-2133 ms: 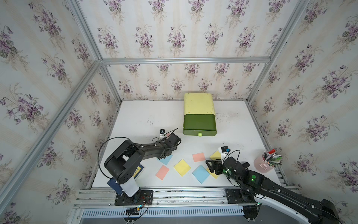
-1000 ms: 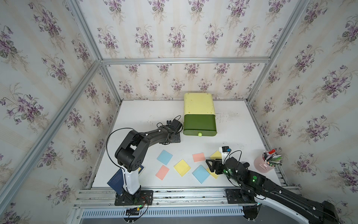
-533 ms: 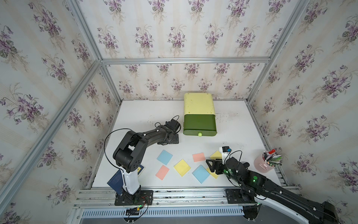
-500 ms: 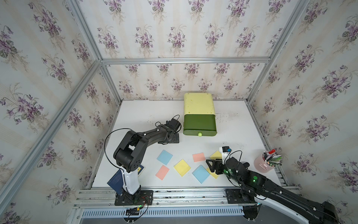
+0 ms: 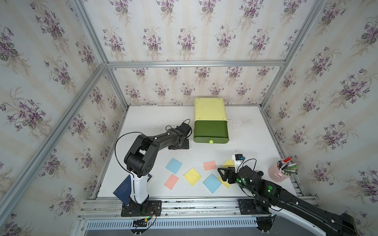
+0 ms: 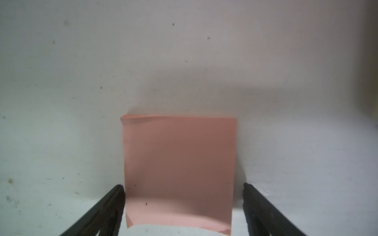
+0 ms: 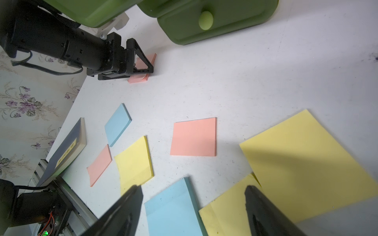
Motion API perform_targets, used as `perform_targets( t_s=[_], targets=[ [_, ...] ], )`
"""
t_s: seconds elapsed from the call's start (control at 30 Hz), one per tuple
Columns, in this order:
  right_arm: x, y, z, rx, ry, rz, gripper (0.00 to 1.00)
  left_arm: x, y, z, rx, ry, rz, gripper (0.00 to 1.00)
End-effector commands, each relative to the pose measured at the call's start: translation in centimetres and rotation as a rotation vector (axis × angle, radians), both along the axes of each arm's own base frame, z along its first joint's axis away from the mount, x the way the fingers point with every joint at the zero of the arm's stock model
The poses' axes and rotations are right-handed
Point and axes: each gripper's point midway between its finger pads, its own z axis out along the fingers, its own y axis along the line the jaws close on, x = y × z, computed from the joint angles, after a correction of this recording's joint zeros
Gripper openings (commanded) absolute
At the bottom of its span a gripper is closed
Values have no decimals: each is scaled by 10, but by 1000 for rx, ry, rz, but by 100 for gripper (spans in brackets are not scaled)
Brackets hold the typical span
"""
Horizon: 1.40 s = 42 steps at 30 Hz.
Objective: Please put the sticky notes in the drawer by color
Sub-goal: Pick up the sticky notes from the center of the board.
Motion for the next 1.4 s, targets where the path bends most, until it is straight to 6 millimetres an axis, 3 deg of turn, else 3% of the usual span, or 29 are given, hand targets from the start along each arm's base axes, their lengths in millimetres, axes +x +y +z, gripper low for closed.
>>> perform_targets(
  t_s=[0.0,0.23,0.43,0.67,0.97,1.13,1.33,1.37],
  targets=[
    [2,2,6,1,-6,0,83,-29,15,-24,64,145,-31,79],
    [2,2,9,7,-12,-2,83,-42,31,-35,71,191,-1,63],
    [3,4,10,10,-14,2,83,-40,27,-22,18,165,-10,60],
    [6,9,19,11,-26,12,83,-32,19,22,-46,82,-26,59],
    [13,11,59,13,-104,17,83,-45,26,78,-88,-12,-21,58],
    [16,12,83,28,-146,21,83,-61,16,131,-128,-95,-56,58],
    [22,3,98,-13,-181,-20,83,-79,-4,198,-129,-184,-132,58],
    [23,1,100,-18,-185,-27,83,-84,-6,218,-153,-222,-143,58]
  ],
)
